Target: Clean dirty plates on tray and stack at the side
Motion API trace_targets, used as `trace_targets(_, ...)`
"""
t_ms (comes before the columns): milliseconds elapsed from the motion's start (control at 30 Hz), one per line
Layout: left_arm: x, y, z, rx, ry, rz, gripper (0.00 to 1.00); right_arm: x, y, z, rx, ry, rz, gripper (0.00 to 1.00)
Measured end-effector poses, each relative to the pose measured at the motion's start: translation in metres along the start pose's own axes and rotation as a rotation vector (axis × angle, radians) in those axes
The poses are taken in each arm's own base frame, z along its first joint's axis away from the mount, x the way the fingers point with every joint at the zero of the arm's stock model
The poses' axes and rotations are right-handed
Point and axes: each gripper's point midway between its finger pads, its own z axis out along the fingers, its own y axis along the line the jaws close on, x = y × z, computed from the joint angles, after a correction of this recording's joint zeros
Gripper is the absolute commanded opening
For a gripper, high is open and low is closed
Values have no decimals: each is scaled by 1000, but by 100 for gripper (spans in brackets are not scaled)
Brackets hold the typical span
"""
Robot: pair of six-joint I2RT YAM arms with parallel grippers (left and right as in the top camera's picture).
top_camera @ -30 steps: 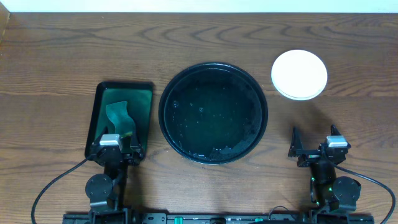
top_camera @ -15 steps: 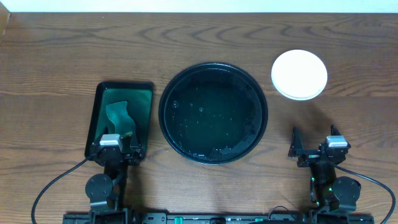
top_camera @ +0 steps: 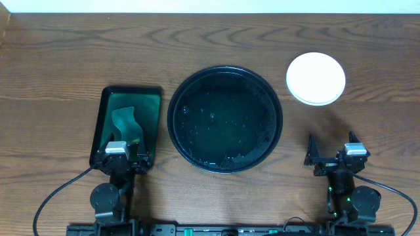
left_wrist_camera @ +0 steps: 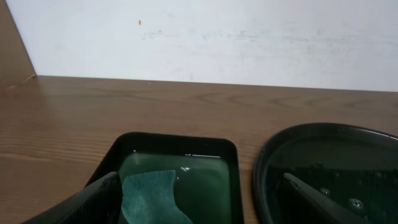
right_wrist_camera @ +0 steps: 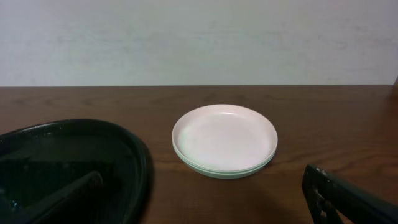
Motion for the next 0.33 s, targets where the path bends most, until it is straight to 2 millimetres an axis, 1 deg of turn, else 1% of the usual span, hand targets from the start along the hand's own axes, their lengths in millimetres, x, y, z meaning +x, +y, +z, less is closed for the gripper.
trace_targets(333, 0, 0, 0, 0, 0, 0, 80, 0, 0, 0, 0, 0, 0, 99)
